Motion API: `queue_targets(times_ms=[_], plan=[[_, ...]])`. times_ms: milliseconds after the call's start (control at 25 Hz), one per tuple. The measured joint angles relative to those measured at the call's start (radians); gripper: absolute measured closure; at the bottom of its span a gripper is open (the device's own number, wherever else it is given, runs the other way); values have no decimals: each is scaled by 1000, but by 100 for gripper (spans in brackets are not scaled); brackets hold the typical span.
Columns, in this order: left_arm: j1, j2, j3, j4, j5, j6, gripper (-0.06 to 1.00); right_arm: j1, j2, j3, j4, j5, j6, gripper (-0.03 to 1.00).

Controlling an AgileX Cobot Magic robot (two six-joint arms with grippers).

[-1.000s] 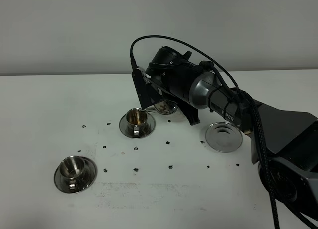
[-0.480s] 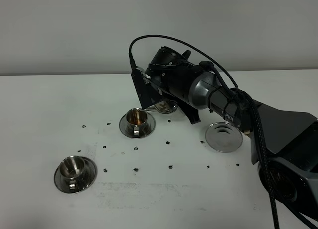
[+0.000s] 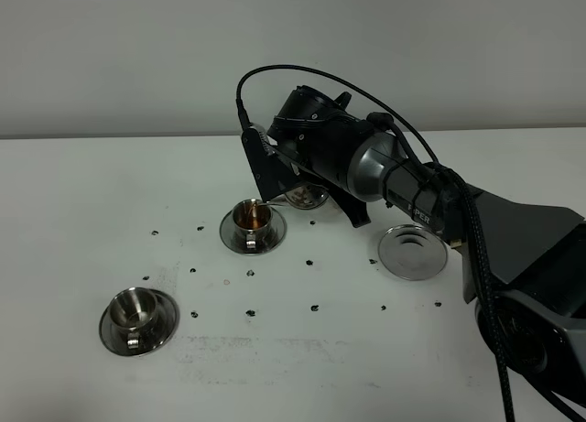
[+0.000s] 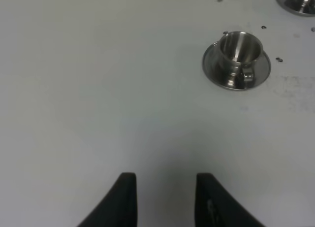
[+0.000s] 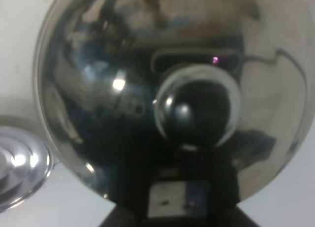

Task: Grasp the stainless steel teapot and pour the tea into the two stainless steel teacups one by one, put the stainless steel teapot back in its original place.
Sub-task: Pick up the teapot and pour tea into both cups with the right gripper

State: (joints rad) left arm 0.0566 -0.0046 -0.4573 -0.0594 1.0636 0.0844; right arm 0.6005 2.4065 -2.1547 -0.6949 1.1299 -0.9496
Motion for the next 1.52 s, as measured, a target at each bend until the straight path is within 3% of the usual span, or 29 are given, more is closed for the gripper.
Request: queue_targets(times_ms=[1520], plan=[[0, 0, 0, 10, 0, -3, 64, 12, 9, 0, -44, -1, -9, 79]])
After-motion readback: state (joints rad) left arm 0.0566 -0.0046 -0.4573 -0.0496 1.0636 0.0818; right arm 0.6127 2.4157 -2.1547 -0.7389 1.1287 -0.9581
